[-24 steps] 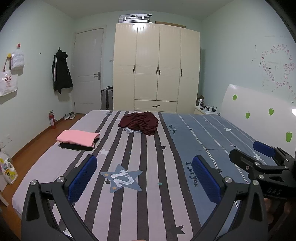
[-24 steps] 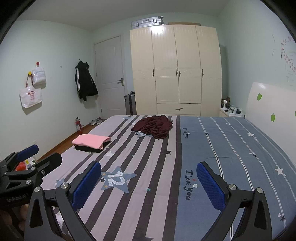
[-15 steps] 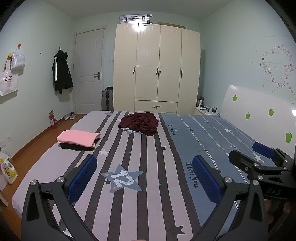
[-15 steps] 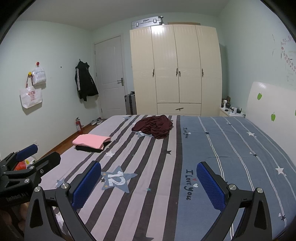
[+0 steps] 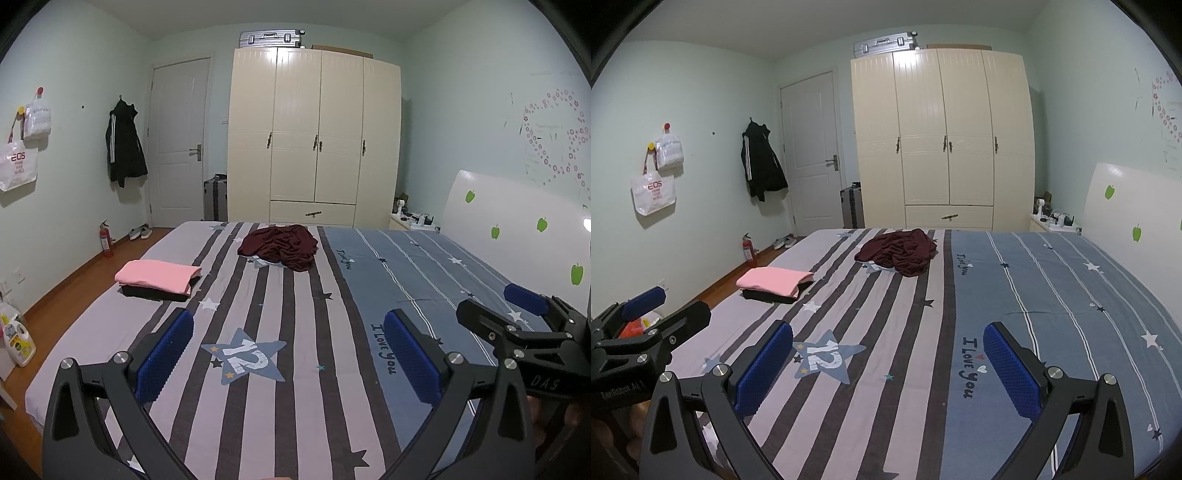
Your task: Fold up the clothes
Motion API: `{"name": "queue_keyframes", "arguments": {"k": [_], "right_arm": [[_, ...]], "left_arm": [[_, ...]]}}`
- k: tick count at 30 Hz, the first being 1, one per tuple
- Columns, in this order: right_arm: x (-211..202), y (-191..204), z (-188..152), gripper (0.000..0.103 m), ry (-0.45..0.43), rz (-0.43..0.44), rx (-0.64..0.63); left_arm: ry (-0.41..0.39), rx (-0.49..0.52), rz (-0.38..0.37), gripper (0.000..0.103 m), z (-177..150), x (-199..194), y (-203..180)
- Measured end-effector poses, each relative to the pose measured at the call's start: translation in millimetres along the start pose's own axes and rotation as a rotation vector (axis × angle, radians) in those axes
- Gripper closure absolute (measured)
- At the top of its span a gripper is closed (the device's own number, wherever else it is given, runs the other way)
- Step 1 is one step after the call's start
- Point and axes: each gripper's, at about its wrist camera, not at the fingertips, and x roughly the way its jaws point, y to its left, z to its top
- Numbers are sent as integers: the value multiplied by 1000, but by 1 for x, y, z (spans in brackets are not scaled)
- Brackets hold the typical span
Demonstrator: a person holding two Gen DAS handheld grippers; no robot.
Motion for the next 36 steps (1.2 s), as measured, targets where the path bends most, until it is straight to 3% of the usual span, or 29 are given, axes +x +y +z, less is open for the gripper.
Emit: {"name": "queue_keyframes", "arguments": {"k": [36], "right_arm": [[-3, 2, 4, 1, -4, -3, -6]], "left_arm": [[-10, -4, -3, 1, -4, 3, 5]]}}
